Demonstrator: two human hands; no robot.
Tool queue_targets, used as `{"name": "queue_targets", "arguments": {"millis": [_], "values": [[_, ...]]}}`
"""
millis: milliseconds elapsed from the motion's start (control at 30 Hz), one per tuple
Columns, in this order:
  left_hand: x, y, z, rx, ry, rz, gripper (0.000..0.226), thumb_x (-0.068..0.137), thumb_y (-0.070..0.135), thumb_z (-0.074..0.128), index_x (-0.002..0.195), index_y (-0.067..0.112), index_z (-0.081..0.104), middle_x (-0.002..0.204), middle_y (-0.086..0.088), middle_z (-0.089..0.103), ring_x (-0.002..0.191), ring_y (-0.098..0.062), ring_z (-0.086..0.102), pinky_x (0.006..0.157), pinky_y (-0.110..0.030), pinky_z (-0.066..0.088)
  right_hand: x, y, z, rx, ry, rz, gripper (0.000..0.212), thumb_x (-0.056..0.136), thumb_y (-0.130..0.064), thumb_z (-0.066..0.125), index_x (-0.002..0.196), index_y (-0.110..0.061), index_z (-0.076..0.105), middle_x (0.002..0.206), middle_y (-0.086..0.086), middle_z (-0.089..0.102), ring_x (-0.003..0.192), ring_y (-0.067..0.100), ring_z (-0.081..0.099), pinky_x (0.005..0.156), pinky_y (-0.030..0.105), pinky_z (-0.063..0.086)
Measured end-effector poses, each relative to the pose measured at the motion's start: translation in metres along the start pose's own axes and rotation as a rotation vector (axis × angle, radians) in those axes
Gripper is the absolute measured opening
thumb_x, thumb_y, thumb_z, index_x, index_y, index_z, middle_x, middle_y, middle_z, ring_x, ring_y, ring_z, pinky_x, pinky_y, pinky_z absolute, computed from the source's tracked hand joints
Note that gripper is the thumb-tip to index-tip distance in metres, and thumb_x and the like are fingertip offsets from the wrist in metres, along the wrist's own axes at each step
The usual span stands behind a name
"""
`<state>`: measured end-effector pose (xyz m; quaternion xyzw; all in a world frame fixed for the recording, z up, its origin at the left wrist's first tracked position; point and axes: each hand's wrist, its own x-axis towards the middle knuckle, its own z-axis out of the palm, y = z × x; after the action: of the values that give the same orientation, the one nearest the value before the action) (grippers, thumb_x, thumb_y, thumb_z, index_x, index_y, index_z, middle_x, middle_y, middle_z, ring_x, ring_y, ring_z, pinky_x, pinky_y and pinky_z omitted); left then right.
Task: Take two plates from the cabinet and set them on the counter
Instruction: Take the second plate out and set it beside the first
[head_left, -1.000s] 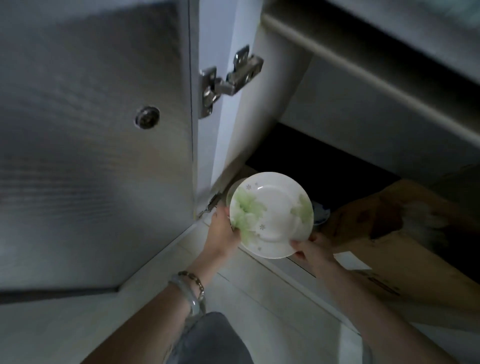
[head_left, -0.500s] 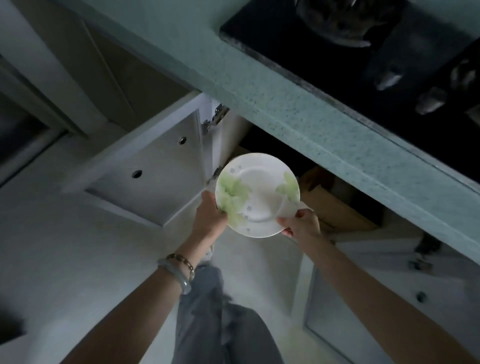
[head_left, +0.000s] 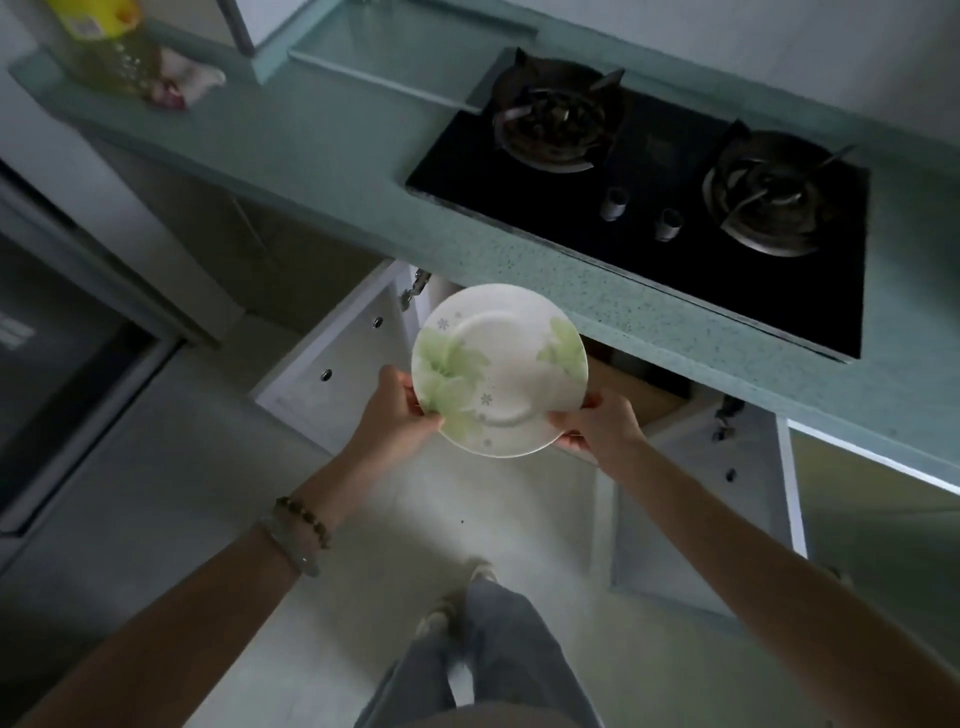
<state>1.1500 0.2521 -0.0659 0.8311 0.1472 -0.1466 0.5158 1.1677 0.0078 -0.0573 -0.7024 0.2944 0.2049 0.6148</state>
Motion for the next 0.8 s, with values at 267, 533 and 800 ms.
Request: {"name": "queue_targets", "arguments": {"millis": [267,533,800], "values": [[-0.055,0.05,-0.019,-0.032,-0.18,0.177,0.042,0.071,-0.002,0.074,0.107,-0.005,0.054,0.1,-0.018,0.069,0.095,-0.027,0.069,0.085,-0.05,0.055,-0.098,-0.002,-0.03,0.204,0.094,-0.056,0.033,0.069,0.016,0.072,0.099,0.006,0.061,0.096,0.019,0.066,0.078,0.031,0.067,0.065,0.041,0.059],[-0.096,0.102,0.035,0.03,-0.376,0.371,0.048,0.072,-0.004,0.075,0.103,0.007,0.04,0.091,-0.008,0.063,0.086,-0.024,0.062,0.079,-0.039,0.054,-0.195,0.038,-0.097,0.316,0.382,-0.168,0.023,0.069,0.014,0.072,0.07,-0.005,0.058,0.071,0.01,0.061,0.063,0.021,0.062,0.054,0.029,0.06],[-0.154,0.14,0.131,0.097,-0.721,0.501,0.048,0.075,-0.007,0.072,0.106,0.005,0.037,0.088,-0.001,0.057,0.077,-0.008,0.058,0.061,-0.016,0.049,-0.289,0.109,-0.163,0.443,0.676,-0.153,0.02,0.07,0.013,0.07,0.071,0.001,0.054,0.079,0.017,0.055,0.068,0.026,0.06,0.056,0.028,0.06]]}}
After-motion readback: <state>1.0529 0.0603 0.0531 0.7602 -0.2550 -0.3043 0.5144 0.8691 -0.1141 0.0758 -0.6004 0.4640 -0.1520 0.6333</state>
